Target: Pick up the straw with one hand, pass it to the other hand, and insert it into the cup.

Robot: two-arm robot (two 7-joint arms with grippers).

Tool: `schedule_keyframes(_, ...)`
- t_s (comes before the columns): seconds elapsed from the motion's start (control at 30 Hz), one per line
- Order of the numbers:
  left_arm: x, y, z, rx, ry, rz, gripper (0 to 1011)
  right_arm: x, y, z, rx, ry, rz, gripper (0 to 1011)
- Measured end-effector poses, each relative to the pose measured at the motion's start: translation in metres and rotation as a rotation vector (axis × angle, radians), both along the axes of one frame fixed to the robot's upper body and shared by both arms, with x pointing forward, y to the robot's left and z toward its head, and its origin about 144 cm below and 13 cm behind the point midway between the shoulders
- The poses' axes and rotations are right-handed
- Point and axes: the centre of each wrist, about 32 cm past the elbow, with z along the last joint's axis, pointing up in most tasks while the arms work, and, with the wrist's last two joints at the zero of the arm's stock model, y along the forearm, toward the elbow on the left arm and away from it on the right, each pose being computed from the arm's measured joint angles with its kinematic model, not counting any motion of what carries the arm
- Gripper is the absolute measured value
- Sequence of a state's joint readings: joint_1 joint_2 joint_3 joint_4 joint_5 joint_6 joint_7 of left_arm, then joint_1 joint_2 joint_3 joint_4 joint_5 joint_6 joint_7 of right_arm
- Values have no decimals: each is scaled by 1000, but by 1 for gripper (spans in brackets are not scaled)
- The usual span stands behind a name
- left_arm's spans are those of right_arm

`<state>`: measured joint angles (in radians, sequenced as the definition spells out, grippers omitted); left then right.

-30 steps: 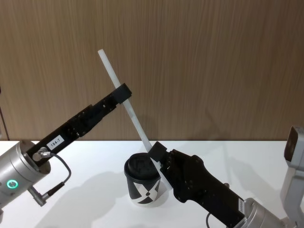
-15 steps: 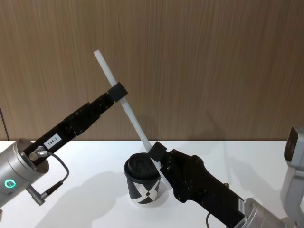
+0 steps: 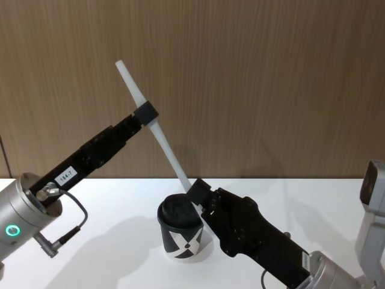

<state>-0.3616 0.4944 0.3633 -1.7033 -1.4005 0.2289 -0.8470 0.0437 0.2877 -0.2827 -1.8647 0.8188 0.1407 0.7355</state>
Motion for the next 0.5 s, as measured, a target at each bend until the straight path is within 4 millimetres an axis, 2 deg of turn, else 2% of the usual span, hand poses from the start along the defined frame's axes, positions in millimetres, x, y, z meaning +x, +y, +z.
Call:
schedule_keyframes(0.23,-1,0,0,-2,2,6,3,0,0,0,0,0,0,252)
schedule_keyframes(0.27,-1,0,0,-2,2,7,3,0,0,0,0,0,0,311)
schedule_keyframes(0.37,-1,1,0,-1,4,14,3,0,0,0,0,0,0,369)
schedule_keyframes(0.4,-1,1,0,0,4,16,3,0,0,0,0,0,0,431)
schedule_keyframes(0.5,-1,2,0,4,5,30,3,0,0,0,0,0,0,491)
